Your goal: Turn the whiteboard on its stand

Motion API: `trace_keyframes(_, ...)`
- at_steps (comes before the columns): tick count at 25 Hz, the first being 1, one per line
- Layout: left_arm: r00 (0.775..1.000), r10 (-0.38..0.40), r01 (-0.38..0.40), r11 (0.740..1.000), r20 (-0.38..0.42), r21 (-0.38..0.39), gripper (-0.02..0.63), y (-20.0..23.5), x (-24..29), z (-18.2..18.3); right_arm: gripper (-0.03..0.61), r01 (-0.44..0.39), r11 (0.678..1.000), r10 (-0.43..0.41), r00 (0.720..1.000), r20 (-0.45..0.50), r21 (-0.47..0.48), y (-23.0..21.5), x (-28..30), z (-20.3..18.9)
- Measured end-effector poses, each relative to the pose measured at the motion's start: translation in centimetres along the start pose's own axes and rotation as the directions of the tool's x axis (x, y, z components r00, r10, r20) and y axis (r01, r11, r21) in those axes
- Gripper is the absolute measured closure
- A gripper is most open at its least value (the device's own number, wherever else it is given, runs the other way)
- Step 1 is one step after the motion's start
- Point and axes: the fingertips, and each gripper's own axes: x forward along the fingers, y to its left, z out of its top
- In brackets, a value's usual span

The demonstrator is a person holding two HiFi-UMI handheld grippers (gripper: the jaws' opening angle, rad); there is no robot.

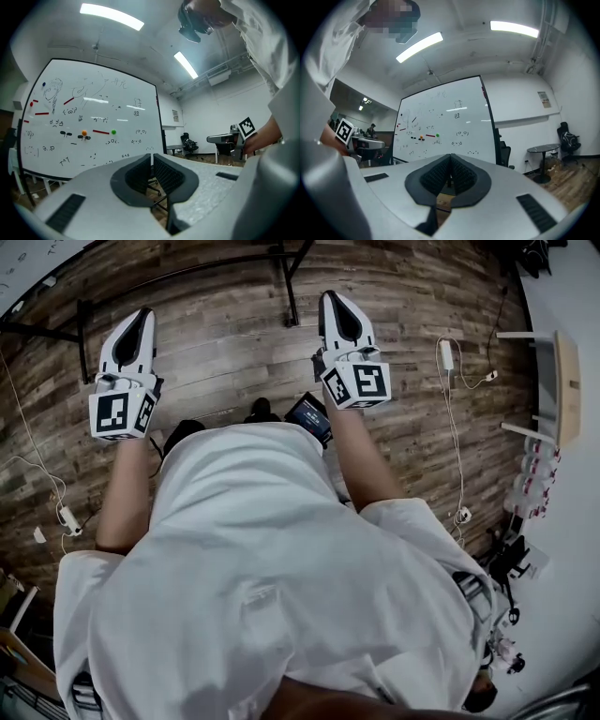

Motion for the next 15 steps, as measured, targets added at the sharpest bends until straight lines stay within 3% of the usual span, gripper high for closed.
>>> trace_keyframes(5, 1.000, 0.020, -0.020, 1.000, 0.002, -0.016, 0.591, 6.5, -4.7, -0.3, 0.580, 0.014, 1.000, -0.013, 1.000, 0.009, -0.020, 6.9, 2.3, 0.8)
trace_keyframes(9, 0.999, 0.035, -0.035, 0.998, 0.002, -0.047, 0.591, 11.9, -9.0, -1.1, 0.580, 0.051, 0.995, -0.052, 0.999, 0.010, 0.082, 11.9, 3.2, 0.1)
trace_keyframes(15, 1.000, 0.005, -0.005, 0.997, -0.010, -0.071, 0.592, 16.1, -13.8, -3.8, 0.580, 0.092, 0.993, -0.094, 0.995, 0.033, 0.070, 18.2, 3.0, 0.1)
